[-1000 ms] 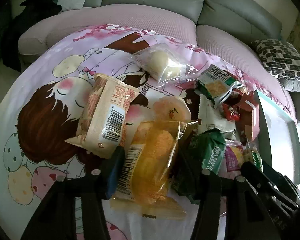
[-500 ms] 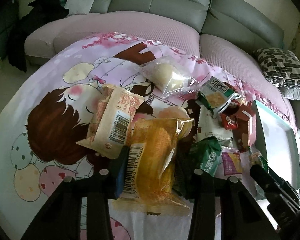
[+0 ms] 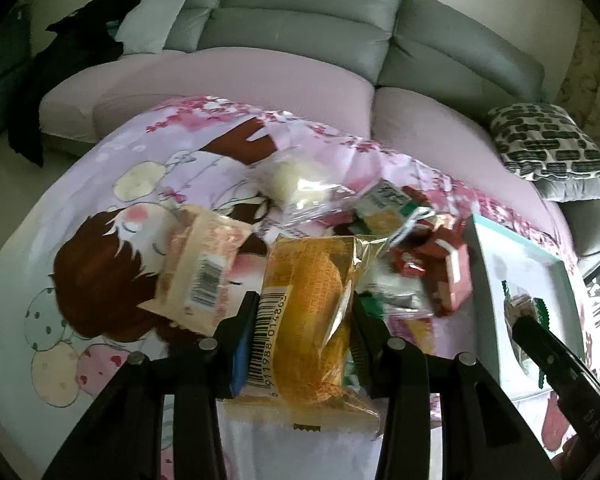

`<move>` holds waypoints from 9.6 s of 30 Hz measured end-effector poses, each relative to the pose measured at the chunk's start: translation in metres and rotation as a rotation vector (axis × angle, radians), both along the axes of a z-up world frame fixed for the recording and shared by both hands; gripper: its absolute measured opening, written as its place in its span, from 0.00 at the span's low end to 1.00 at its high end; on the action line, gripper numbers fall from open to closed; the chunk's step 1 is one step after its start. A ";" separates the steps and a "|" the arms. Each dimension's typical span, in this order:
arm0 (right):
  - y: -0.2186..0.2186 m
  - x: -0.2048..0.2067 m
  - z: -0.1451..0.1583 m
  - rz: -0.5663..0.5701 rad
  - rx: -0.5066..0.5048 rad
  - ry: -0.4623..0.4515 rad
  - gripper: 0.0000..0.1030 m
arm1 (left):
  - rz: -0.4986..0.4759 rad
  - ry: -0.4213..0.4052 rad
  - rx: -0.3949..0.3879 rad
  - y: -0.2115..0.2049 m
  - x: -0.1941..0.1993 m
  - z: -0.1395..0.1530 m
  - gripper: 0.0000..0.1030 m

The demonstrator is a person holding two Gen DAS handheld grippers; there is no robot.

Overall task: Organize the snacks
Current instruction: 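Carry the yellow bread bag and green-wrapped cake over the white tray with both tools, then open both tools to release the bread bag and cake into the tray, then move both tools back over the snack pile, then grasp the green mung-bean cake pack with the left tool while the right tool grasps the pink swiss roll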

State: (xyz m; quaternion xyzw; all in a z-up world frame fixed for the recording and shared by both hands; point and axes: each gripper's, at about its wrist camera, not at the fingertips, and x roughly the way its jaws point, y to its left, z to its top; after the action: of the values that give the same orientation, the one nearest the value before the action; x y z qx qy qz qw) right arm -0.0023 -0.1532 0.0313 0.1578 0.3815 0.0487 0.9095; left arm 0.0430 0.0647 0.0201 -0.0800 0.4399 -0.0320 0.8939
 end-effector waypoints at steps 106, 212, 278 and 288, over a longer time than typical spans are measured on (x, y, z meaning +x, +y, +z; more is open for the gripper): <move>-0.190 -0.035 -0.019 -0.421 -0.104 0.021 1.00 | -0.054 -0.120 0.119 -0.151 0.019 0.009 0.99; 0.053 0.032 -0.058 0.083 -0.123 0.177 0.62 | -0.057 0.128 -0.040 -0.008 0.019 -0.031 0.99; 0.040 0.024 -0.042 0.112 0.008 0.123 0.39 | 0.012 0.080 -0.070 -0.007 0.021 -0.034 0.25; 0.031 0.020 -0.027 0.091 0.024 0.075 0.39 | 0.017 0.008 -0.071 -0.004 0.013 -0.007 0.25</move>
State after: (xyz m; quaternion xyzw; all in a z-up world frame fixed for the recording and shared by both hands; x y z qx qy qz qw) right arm 0.0172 -0.1223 0.0044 0.1530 0.4214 0.0886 0.8895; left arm 0.0557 0.0609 0.0129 -0.1158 0.4414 -0.0396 0.8889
